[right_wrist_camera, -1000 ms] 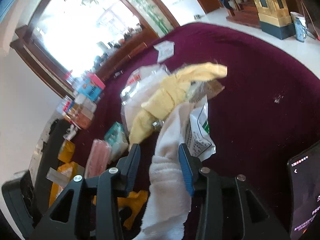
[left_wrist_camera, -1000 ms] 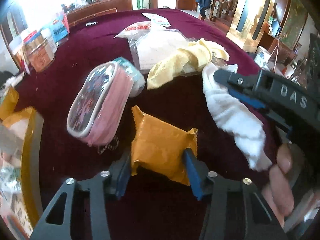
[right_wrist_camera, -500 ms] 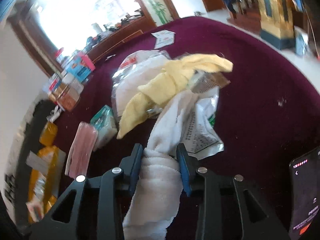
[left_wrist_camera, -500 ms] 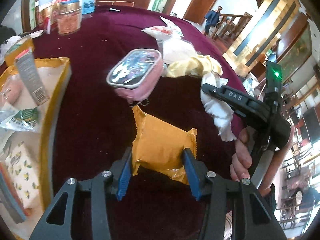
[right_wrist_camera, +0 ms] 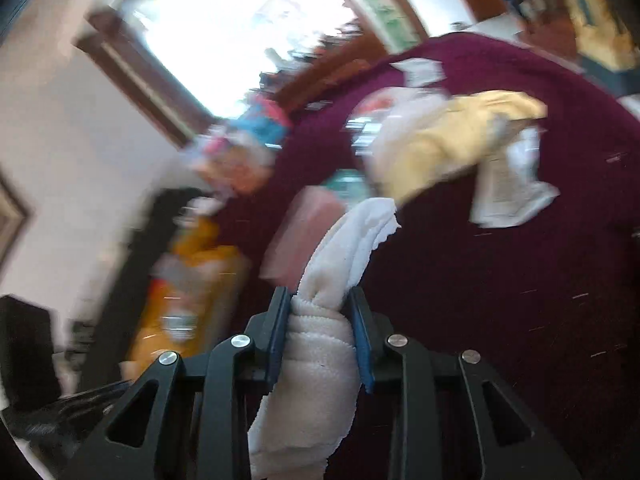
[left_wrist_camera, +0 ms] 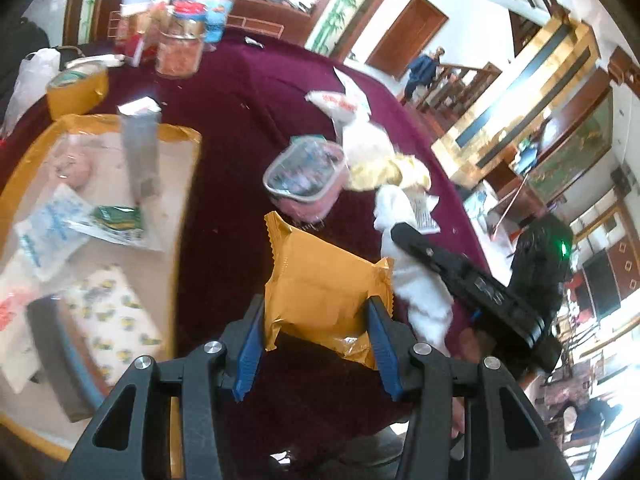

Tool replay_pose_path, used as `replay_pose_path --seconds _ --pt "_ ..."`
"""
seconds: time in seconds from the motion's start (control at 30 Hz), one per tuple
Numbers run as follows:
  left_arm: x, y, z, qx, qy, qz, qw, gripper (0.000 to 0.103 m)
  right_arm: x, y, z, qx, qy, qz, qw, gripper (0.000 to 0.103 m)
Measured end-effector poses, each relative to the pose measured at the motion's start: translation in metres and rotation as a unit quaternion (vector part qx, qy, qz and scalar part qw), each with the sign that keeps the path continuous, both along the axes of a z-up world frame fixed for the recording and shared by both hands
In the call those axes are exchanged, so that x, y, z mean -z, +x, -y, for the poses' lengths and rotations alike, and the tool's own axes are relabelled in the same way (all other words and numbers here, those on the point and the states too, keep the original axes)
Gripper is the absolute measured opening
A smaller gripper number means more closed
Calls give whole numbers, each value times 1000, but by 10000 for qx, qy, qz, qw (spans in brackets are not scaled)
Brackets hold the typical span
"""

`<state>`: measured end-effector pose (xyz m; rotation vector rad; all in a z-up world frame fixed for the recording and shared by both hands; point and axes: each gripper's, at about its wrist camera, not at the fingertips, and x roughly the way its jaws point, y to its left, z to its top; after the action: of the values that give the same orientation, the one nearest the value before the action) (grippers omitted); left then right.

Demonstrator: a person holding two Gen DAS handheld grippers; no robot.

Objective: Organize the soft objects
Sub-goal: 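Carry the pouch and towel over the tray and open both grippers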

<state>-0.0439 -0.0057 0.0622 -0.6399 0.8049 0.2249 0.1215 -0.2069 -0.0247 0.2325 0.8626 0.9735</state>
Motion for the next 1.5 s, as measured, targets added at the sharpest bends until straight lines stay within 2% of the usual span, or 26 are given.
replay_pose_path --seconds 0.07,0.2,0.33,0.43,0.57,0.67,0.77,0.87,0.93,1.03,1.1,1.17,1.23,1.27,1.37,1.5 --pt "-6 -7 -7 -93 -27 83 9999 52 -4 -12 -3 -371 488 -89 9981 29" --pt "-24 -37 -31 -508 137 192 9984 52 -19 -33 -9 -442 643 14 9970 29" --pt "-27 -66 -62 -1163 528 5 9918 52 -38 -68 -41 -1295 880 29 9877 29" --pt "-17 -75 -90 -1639 682 -319 9836 52 -44 -98 -72 -1822 795 203 9798 30" --pt "1 -74 -120 -1785 651 -531 9804 53 -40 -124 -120 -2305 498 261 9715 30" --pt "20 -74 -136 -1941 565 -707 9768 53 -34 -133 -155 -2535 254 201 9668 30" --pt "32 -71 -143 -1994 444 -871 9750 53 -26 -136 -185 -2519 -38 313 9672 30" --pt "35 -69 -139 -1975 469 -846 9755 54 -14 -135 -202 -2536 -277 337 9663 33" --pt "35 -68 -138 -2038 517 -824 9742 61 -7 -132 -206 -2560 -350 307 9656 34" --pt "33 -73 -136 -2153 414 -715 9730 73 2 -136 -205 -2508 -482 352 9662 43" --pt "28 -75 -132 -2153 446 -572 9739 75 0 -137 -202 -2493 -458 392 9666 58" --pt "21 -76 -126 -2202 463 -435 9734 79 -6 -138 -195 -2519 -318 458 9661 65" --pt "11 -75 -115 -2221 674 -351 9721 82 -14 -140 -181 -2491 -144 552 9668 65" --pt "7 -73 -109 -2222 804 -342 9711 88 -18 -141 -173 -2470 -69 604 9671 66" --pt "-6 -64 -86 -2169 1292 -355 9669 95 -31 -138 -149 -2402 178 653 9684 75" --pt "-19 -50 -62 -1896 1345 -190 9724 96 -43 -123 -118 -2188 420 706 9723 77"
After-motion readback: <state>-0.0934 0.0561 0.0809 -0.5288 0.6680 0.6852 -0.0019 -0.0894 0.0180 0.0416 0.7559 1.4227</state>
